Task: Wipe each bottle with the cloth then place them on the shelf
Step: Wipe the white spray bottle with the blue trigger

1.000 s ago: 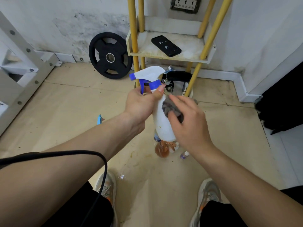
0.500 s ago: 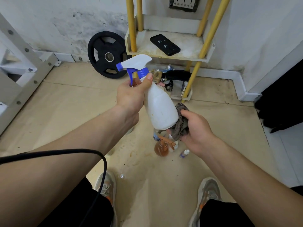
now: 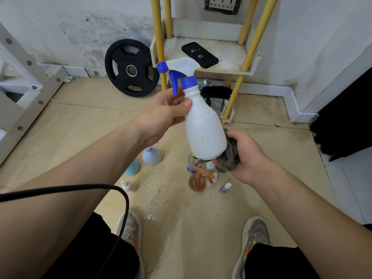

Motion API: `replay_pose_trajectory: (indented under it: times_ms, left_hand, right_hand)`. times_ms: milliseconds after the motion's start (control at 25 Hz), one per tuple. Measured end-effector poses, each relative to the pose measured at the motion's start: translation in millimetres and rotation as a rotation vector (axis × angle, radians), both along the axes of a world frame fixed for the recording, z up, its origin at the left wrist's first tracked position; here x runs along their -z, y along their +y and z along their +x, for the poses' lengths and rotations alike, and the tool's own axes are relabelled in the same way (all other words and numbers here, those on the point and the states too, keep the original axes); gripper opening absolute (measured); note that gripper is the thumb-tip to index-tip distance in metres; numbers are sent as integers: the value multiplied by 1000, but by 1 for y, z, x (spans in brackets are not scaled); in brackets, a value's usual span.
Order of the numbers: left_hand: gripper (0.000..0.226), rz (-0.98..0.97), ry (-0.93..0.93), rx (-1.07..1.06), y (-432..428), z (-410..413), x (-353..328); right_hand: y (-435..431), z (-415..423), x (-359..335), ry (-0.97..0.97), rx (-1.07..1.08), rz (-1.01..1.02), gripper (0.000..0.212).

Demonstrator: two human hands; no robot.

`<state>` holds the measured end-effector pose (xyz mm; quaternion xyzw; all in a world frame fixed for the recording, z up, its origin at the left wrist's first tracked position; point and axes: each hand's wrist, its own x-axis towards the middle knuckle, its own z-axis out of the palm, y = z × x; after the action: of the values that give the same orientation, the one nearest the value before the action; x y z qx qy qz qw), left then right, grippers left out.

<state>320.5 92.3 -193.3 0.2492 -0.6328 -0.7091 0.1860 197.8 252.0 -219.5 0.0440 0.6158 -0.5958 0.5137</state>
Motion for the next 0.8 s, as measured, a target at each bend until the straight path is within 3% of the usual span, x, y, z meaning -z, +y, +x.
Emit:
replay_pose_trajectory:
  times_ms: [240, 440, 600, 680, 800]
  left_hand:
    - [33, 128, 87, 166, -6, 5, -6]
    - [31, 10, -57, -40, -2, 1, 1]
    - [17, 54, -112, -154, 20, -14, 12]
    - [16, 81, -121, -229, 23, -17, 12]
    - [21, 129, -163, -332, 12, -15, 9]
  right_hand:
    - [0, 2, -7, 106, -147, -26, 24]
    - [-2, 7, -9, 873, -246, -105, 20]
    - [-1, 21, -6, 1505, -355, -167, 49]
    - [0, 26, 4, 1709, -407, -147, 53]
    - [6, 31, 17, 1842, -442, -99, 51]
